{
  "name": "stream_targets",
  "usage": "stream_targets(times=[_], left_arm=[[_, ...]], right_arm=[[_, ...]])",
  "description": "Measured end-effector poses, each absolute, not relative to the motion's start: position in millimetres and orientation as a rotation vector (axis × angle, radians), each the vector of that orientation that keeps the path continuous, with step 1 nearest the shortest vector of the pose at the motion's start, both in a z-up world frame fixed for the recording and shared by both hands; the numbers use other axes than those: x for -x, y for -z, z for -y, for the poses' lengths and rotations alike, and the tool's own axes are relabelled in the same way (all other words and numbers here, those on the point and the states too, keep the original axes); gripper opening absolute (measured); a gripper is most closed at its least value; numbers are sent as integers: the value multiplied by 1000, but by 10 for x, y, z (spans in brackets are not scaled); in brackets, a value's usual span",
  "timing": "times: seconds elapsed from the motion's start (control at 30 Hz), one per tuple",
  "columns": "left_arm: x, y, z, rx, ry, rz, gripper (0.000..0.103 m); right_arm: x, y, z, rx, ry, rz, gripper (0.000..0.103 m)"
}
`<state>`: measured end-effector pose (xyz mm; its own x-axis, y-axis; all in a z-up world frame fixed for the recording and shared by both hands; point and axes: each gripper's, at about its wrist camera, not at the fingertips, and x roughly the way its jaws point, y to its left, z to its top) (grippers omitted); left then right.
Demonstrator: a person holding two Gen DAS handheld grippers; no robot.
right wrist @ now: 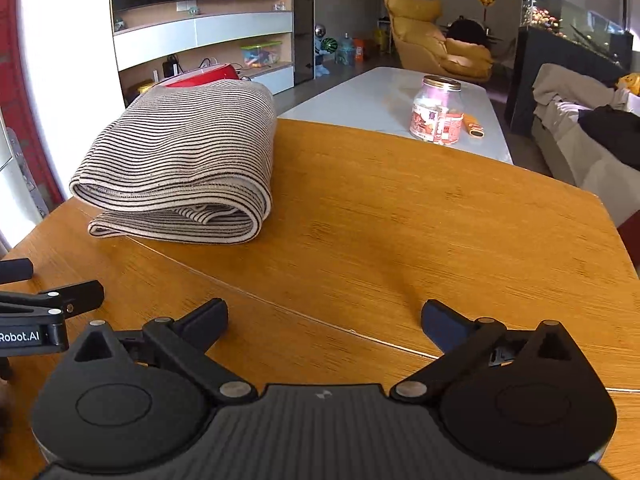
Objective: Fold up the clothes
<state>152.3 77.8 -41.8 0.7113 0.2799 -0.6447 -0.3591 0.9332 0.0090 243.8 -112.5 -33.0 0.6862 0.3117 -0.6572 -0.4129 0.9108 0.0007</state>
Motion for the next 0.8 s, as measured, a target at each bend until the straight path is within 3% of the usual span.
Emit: stream_targets(times=[0.17,0.8], left_arm=[[-1599,398,-722,140,-429,-689,103],[-1708,405,-728,149,-438,-690,103]], right_arm=[[-2489,340,1030,247,-462,-634,103],[-2727,348,1210,139,-397,-688,103]])
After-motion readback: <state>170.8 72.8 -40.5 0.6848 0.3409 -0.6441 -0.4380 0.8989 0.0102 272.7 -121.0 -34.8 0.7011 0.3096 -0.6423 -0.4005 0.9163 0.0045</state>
